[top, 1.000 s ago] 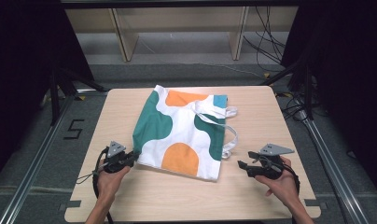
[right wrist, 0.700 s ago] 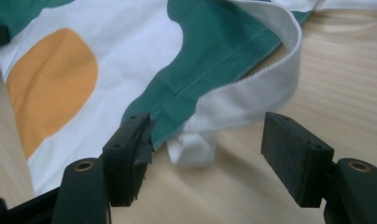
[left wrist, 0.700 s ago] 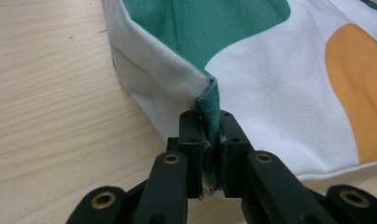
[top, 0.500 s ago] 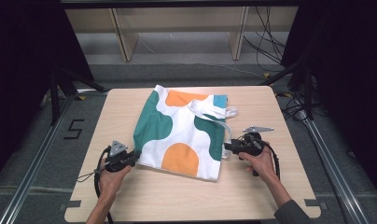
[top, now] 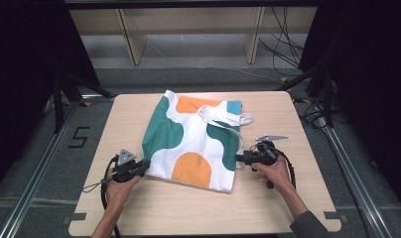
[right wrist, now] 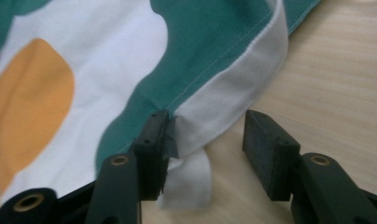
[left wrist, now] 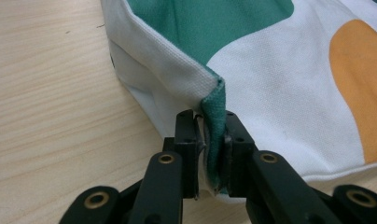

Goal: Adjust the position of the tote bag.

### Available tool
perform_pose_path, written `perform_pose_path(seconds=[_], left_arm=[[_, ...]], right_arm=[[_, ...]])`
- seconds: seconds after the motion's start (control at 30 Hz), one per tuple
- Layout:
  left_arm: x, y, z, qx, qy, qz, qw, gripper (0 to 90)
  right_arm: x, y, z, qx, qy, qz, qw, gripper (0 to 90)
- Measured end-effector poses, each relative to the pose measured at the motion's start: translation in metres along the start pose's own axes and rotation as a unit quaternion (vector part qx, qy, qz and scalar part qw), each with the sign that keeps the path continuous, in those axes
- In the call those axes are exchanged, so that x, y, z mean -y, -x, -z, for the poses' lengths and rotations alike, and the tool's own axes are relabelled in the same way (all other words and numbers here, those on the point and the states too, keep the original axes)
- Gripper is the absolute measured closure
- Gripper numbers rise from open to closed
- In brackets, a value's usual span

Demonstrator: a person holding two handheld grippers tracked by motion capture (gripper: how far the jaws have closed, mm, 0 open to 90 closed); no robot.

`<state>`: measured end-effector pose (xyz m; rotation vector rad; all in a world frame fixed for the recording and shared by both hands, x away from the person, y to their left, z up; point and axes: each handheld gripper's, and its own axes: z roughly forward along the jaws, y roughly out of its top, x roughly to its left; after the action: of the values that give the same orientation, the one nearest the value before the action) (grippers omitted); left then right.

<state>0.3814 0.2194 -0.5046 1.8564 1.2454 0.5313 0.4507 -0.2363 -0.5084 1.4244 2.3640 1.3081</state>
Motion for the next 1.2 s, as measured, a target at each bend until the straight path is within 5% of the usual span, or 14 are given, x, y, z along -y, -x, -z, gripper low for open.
perform_pose_path(seconds=[0.17,0.27,0.33,0.43,0.47,0.57,0.6,0.63,0.7,0.9,1.1,1.13,1.2], left_arm=[[0.0,0.0,0.0,-0.001,-0.001,-0.001,1.0,78.6],[0.0,-0.001,0.0,0.001,0.0,-0.003,1.0,78.5],[0.0,-0.001,0.0,0.0,-0.003,-0.003,1.0,78.5],[0.0,-0.002,-0.001,0.008,0.0,-0.004,1.0,79.5],[-0.001,-0.002,-0.003,0.003,-0.001,-0.001,1.0,79.6],[-0.005,-0.008,-0.007,-0.007,-0.011,-0.023,0.9997,80.1],[-0.007,-0.01,-0.012,-0.003,-0.003,-0.001,1.0,80.3],[-0.007,-0.01,-0.012,-0.003,-0.003,-0.001,1.0,80.5],[-0.011,-0.021,-0.018,0.0,-0.011,0.005,0.9999,80.3],[-0.028,-0.049,-0.041,-0.017,-0.013,0.023,0.9995,79.6],[-0.034,-0.062,-0.049,-0.026,-0.004,0.047,0.9985,69.7],[-0.033,-0.066,-0.047,-0.025,0.001,0.061,0.9978,62.5],[-0.032,-0.067,-0.043,-0.024,0.006,0.077,0.9967,58.3]], right_arm=[[-0.003,-0.002,-0.009,0.001,0.009,-0.016,0.9998,58.0],[-0.004,-0.006,-0.007,-0.011,0.019,0.015,0.9997,71.2],[-0.007,-0.013,-0.002,-0.005,0.026,0.055,0.9981,82.4],[-0.008,-0.02,0.001,-0.002,0.02,0.075,0.9969,85.5],[-0.006,-0.024,0.004,0.006,0.026,0.112,0.9934,86.8],[0.001,-0.034,0.015,0.004,0.018,0.133,0.991,87.4],[0.004,-0.04,0.021,0.002,0.021,0.135,0.9906,87.5],[0.007,-0.046,0.026,-0.008,0.02,0.14,0.9899,87.6],[0.009,-0.05,0.03,-0.01,0.023,0.16,0.9867,87.8],[0.033,-0.107,0.028,-0.036,-0.002,0.254,0.9667,88.0],[0.044,-0.145,0.013,-0.069,-0.024,0.28,0.9572,88.2],[0.046,-0.157,0.005,-0.082,-0.032,0.3,0.95,88.2],[0.047,-0.161,0.003,-0.085,-0.034,0.298,0.9502,88.2]])
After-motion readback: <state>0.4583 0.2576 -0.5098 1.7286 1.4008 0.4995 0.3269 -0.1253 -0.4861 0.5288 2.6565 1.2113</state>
